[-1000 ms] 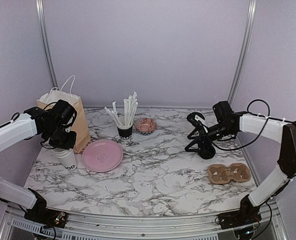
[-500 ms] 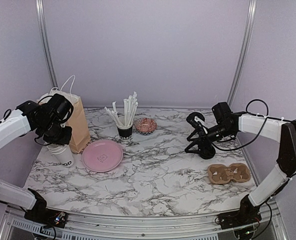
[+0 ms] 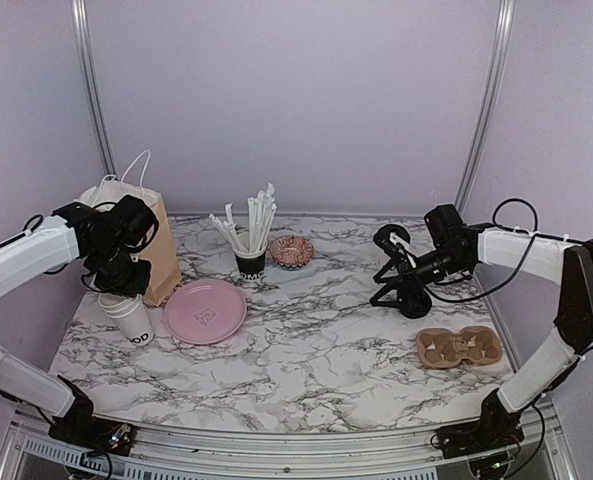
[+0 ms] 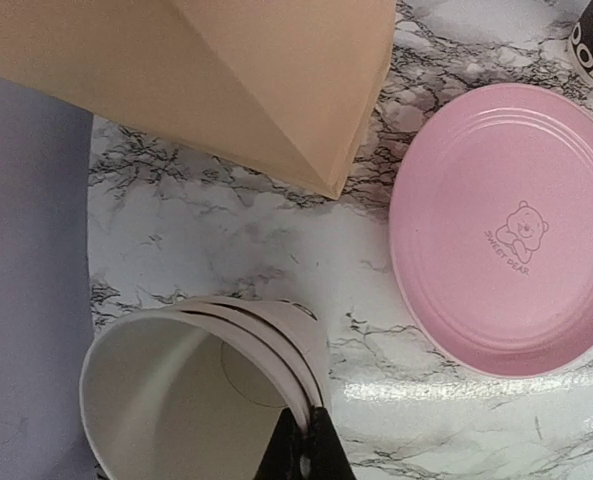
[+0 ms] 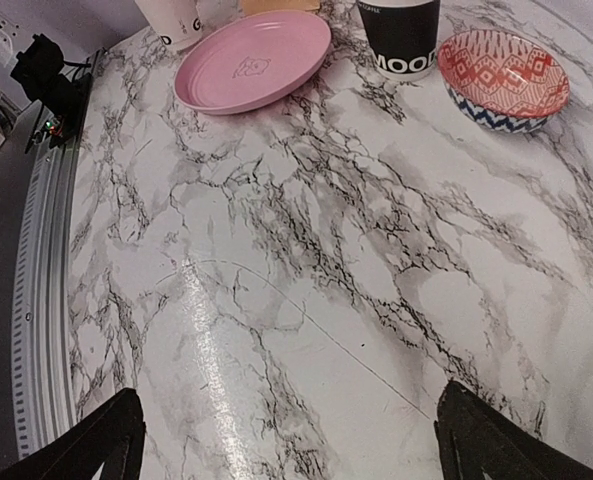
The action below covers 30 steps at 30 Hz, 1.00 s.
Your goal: Pack the takeout coffee
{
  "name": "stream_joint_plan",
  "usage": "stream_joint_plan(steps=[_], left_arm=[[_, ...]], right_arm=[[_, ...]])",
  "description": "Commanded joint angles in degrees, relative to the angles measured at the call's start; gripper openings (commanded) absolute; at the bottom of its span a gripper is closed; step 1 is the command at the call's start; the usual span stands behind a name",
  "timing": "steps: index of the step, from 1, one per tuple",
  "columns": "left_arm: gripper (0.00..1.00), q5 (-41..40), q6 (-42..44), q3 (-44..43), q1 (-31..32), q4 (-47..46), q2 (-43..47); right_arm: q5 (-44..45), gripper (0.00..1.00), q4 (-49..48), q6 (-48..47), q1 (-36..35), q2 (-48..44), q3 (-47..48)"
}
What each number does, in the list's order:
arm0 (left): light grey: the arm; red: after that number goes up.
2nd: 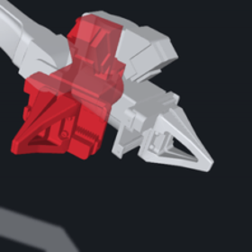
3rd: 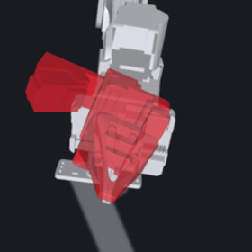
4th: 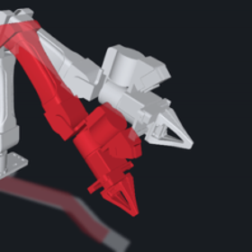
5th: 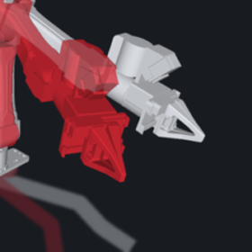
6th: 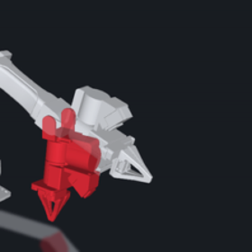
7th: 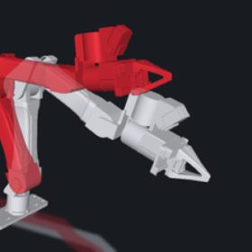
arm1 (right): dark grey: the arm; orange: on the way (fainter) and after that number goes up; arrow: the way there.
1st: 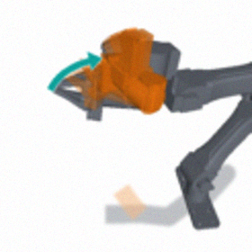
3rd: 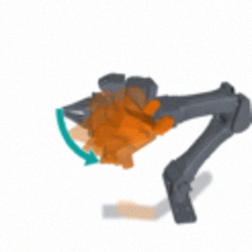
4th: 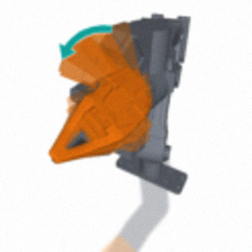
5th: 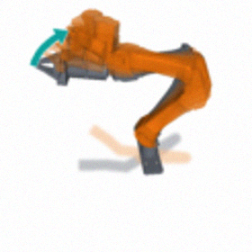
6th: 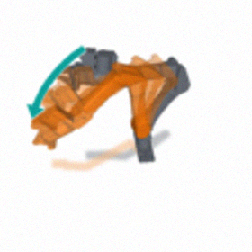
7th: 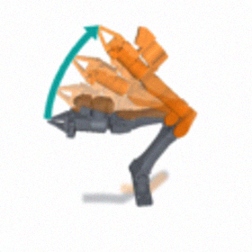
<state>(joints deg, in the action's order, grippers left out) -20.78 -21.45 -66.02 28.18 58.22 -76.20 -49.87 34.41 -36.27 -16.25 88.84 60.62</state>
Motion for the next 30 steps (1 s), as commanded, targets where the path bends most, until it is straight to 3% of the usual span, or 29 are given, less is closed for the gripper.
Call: stream_joint_plan(steps=[1, 2, 3, 5, 7, 8, 10, 12, 14, 16, 18, 20, 21, 22, 24, 25, 26, 27, 28, 29, 30], left_arm=[[0.0, -4.0, -2.2, -1.4, 2.5, -1.7, 0.5], [0.0, -7.6, -2.4, -4.5, 1.6, 3.2, -2.1], [0.0, -0.4, -1.1, -5.3, -0.1, 3.2, -2.1], [0.0, -8.3, -2.7, -4.9, 2.5, 1.1, -0.4], [0.0, -4.0, -1.9, -5.6, 1.8, 2.5, -1.3], [0.0, -7.5, -2.7, -5.5, 2.5, 2.9, -1.6], [0.0, 3.2, -0.8, -4.2, 1.6, 0.3, -1.3], [0.0, -4.1, -2.1, -3.8, 2.6, 0.3, -2.2], [0.0, 3.5, -1.1, -5.8, 3.1, 1.8, -2.5], [0.0, -7.3, -0.1, -2.1, 0.3, -1.3, -2.2], [0.0, 3.4, -0.9, -8.7, 2.5, 6.3, -5.9], [0.0, -12.0, -3.0, -4.7, 4.3, 2.5, -2.2], [0.0, -14.7, -4.4, -6.7, 2.5, 9.7, -4.8], [0.0, -10.0, -4.1, -9.6, 2.3, 13.2, -7.7], [0.0, 13.4, -1.0, -3.5, 3.0, -2.4, -1.1], [0.0, 4.4, -3.2, -2.4, 3.5, -3.3, 1.2], [0.0, -10.6, -5.2, -5.3, 3.9, 6.2, -2.4], [0.0, -18.0, -8.0, -9.3, 2.9, 15.3, -6.4], [0.0, -3.9, -4.8, -9.7, 1.5, 13.2, -4.9], [0.0, 0.4, -2.8, -7.1, 1.7, 5.0, -0.6], [0.0, -6.7, -3.6, -5.7, 3.2, 1.6, 1.5]], right_arm=[[-0.1, 0.99, 0.1, -0.7, -0.5, -0.7, 1.1], [0.0, 0.99, 0.1, -0.7, -0.5, -0.7, 1.2], [0.2, 0.99, 0.2, -0.7, -0.5, -0.6, 1.3], [0.0, 0.99, 0.4, -1.0, -0.5, -0.5, 1.3], [0.1, 0.99, 0.5, -1.1, -0.5, -0.4, 1.4], [0.0, 0.99, 0.6, -1.2, -0.5, -0.4, 1.4], [-0.1, 0.99, 0.9, -1.5, -0.5, -0.3, 1.5], [-0.2, 0.99, 1.0, -1.6, -0.5, -0.1, 1.6], [-0.4, 0.99, 1.2, -1.6, -0.5, 0.1, 1.6], [-0.6, 0.99, 1.1, -1.9, -0.6, 0.1, 1.5], [-0.7, 0.99, 1.4, -1.5, -0.6, 0.3, 1.8], [-1.3, 0.99, 1.2, -1.8, -0.7, 0.0, 1.3], [-0.9, 0.99, 1.1, -1.9, -0.8, 0.1, 1.4], [-0.5, 0.99, 1.2, -1.7, -0.8, 0.2, 1.7], [-0.8, 0.99, 1.4, -2.0, -0.8, 0.3, 1.5], [-0.7, 0.99, 1.3, -2.0, -0.9, 0.3, 1.4], [-0.5, 0.99, 1.3, -2.0, -0.9, 0.4, 1.6], [-0.5, 0.99, 1.6, -2.1, -0.9, 0.6, 1.8], [-0.7, 0.99, 1.7, -2.0, -0.9, 0.7, 1.9], [-1.1, 0.99, 1.7, -2.1, -1.0, 0.7, 1.7], [-1.1, 0.99, 1.6, -2.2, -1.0, 0.7, 1.6]])
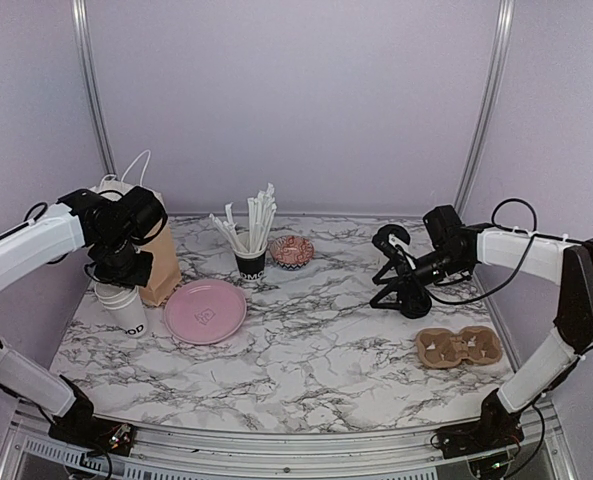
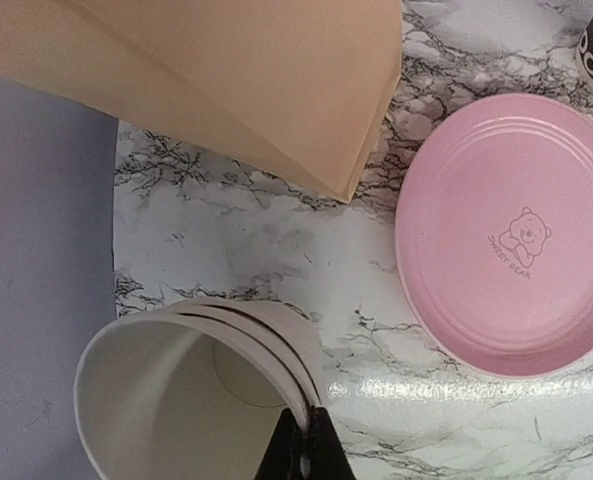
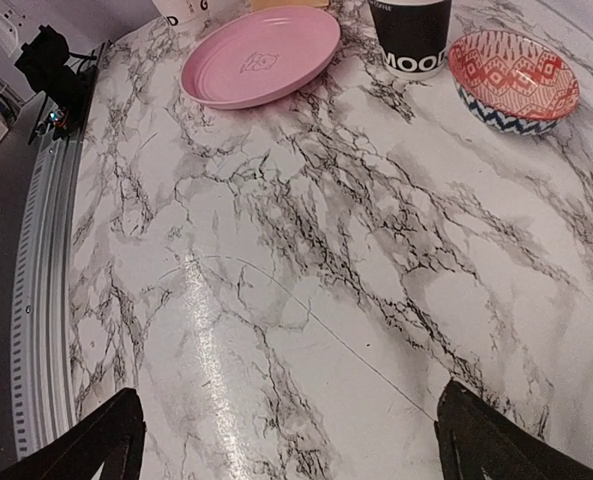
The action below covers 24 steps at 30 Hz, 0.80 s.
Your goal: Pack the takeout coffee
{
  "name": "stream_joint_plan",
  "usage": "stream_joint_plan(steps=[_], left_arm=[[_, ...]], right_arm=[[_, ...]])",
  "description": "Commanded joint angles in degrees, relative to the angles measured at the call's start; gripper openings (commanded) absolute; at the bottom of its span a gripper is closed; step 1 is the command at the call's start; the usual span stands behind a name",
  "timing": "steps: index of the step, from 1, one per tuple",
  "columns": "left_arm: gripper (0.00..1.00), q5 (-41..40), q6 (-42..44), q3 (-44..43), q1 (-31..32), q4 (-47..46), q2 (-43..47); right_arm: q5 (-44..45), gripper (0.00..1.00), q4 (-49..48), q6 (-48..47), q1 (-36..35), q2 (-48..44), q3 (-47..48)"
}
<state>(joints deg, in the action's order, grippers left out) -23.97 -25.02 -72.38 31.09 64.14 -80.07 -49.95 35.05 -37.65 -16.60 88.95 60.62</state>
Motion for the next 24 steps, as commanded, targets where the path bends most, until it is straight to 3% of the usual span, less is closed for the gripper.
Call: stream_joint_plan(steps=[1, 2, 3, 5, 8, 12, 14, 21, 24], left_arm=[[0.0, -8.1, -1.1, -1.5, 0.5, 0.5, 3.5], [0.0, -2.4, -0.1, -4.4, -0.9, 4.4, 1.3], [0.0, 3.6, 0.3, -4.1, -1.7, 2.4, 2.3], [0.0, -5.2, -0.9, -2.3, 0.2, -0.1, 3.1], [0.0, 5.7, -1.0, -2.6, 0.2, -1.2, 2.4], [0.0, 3.1, -1.2, -2.9, 0.6, 0.8, 3.7], [0.0, 5.7, -1.0, -3.0, 0.6, 1.1, 5.4], [0.0, 19.9, 0.4, -7.5, 4.2, -1.8, 11.8], [0.0, 25.0, 0.0, -8.2, 7.2, -5.3, 11.8]], right_arm=[[-0.7, 0.99, 1.0, -0.8, -0.7, 0.6, 1.7], [-0.5, 0.99, 1.0, -0.8, -0.7, 0.6, 1.8], [-0.7, 0.99, 1.1, -0.8, -0.7, 0.6, 1.9], [-0.8, 0.99, 1.0, -0.7, -0.8, 0.4, 1.7], [-1.9, 0.99, -1.7, 1.9, -1.2, -0.6, 1.6], [-3.5, 0.99, -9.2, 6.1, -4.9, -3.3, -0.2], [-4.1, 0.99, -11.3, 6.6, -7.3, -3.3, -0.1], [-1.5, 0.99, -10.1, 8.7, -16.8, 1.4, 9.8], [3.5, 0.96, -7.7, 10.9, -21.3, 4.7, 16.4]])
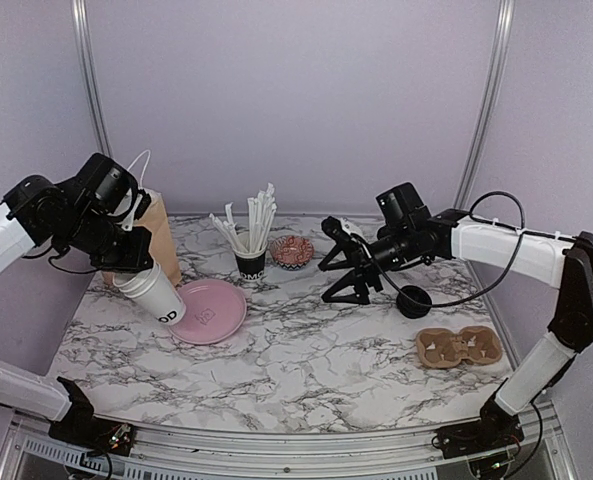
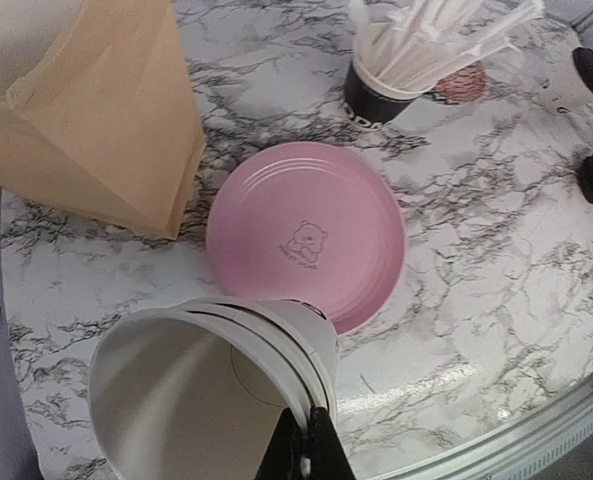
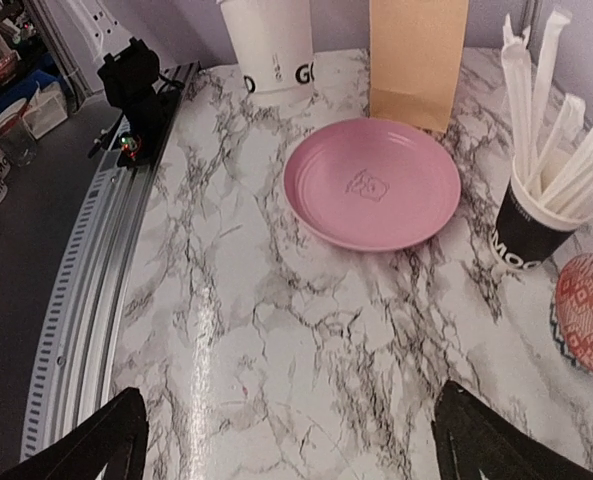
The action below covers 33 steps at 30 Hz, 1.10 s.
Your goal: Pack the takeout coffee
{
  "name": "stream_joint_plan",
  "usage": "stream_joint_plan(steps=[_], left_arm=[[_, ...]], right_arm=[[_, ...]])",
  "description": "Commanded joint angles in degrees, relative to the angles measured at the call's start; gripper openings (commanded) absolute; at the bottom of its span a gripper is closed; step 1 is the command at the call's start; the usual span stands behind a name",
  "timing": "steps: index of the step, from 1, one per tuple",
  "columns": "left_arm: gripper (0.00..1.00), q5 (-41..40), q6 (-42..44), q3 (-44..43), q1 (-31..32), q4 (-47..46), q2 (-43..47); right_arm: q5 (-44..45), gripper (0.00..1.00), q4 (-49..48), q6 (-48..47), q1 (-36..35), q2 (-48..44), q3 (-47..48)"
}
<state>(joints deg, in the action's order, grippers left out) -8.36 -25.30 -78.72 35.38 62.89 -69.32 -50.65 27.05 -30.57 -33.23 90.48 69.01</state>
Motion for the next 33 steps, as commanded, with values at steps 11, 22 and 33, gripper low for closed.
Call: stream_joint_plan(steps=[11, 22, 33], left_arm=[[0.0, 15.3, -2.3, -4.9, 12.1, -16.6, -6.2], [0.0, 19.7, -6.9, -4.4, 14.0, -26.6, -5.3], [0.0, 21.5, -8.2, -2.2, 14.1, -28.8, -4.3]], right_arm=[[5.5, 0.99, 0.4, 7.4, -12.8, 11.1, 19.0], [5.9, 0.99, -0.9, 7.6, -18.2, 12.3, 18.9], [11.9, 0.9, -3.1, 10.5, -18.6, 14.6, 17.7]])
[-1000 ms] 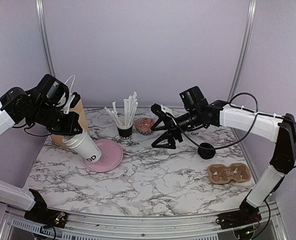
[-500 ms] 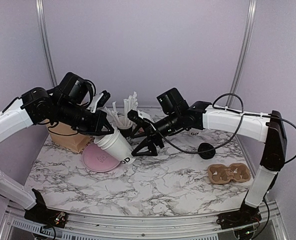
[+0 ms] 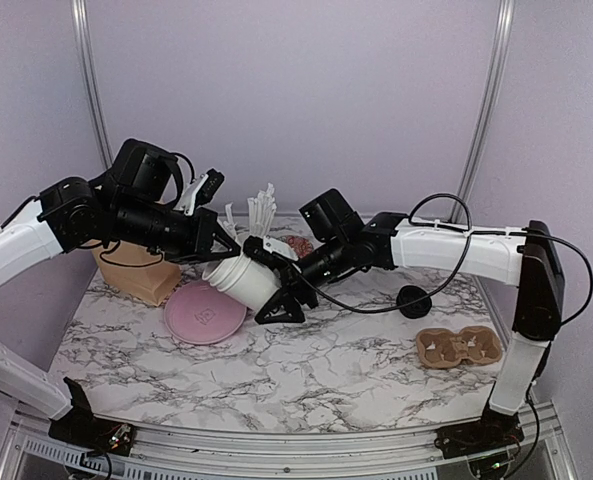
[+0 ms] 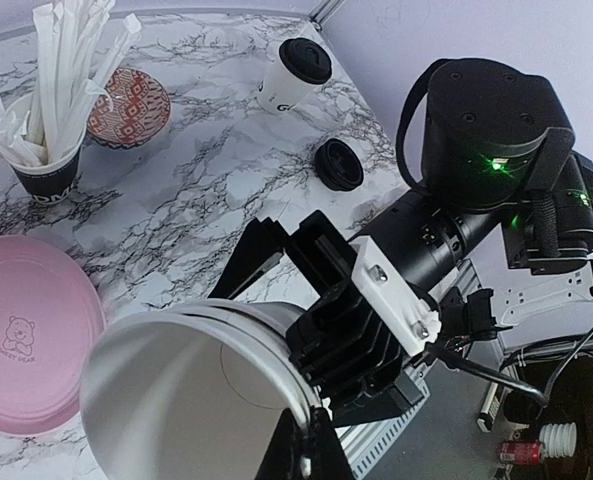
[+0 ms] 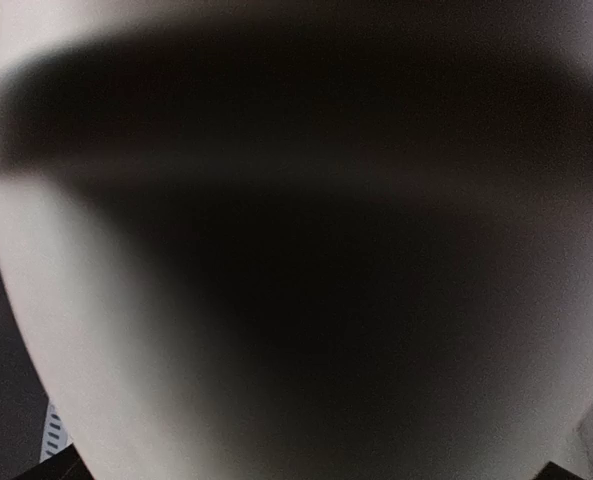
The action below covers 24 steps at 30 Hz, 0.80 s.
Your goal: Pack the takeout coffee
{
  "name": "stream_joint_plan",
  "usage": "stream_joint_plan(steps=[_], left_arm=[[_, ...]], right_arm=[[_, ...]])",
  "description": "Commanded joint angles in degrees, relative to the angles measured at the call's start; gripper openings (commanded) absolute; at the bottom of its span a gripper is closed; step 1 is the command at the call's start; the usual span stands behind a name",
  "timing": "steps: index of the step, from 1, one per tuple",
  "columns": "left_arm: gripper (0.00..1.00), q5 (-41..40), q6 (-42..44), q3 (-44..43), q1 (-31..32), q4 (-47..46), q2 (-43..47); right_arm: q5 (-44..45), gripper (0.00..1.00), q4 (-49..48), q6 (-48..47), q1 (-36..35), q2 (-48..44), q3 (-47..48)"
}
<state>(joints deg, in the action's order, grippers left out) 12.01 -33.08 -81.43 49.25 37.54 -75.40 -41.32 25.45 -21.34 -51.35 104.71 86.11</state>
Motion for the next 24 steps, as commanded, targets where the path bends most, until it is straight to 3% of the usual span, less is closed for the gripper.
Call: stream_joint_plan(steps=[1, 5, 11, 21, 24], left_arm=[[0.0, 1.1, -0.3, 0.6, 0.2, -3.3, 1.9], [0.0, -0.3, 0.7, -0.2, 0.2, -1.7, 2.4], [0.0, -6.8, 2.2, -5.0, 0.2, 5.0, 4.3], [0.0, -11.6, 3.7, -6.0, 0.1, 9.7, 3.0], [0.0, -18.7, 4.0, -7.2, 0.1, 14.2, 2.4]], right_arm=[[2.4, 0.86, -1.4, 0.7, -0.5, 0.4, 0.4], [1.5, 0.77, -1.3, -2.7, -0.2, -1.4, -2.8], [-2.3, 0.76, -5.1, -6.1, 2.8, -6.4, -14.3], [-6.9, 0.74, -8.4, -8.1, 7.2, -9.6, -23.4], [-9.1, 0.73, -9.4, -8.5, 8.7, -10.0, -25.0]])
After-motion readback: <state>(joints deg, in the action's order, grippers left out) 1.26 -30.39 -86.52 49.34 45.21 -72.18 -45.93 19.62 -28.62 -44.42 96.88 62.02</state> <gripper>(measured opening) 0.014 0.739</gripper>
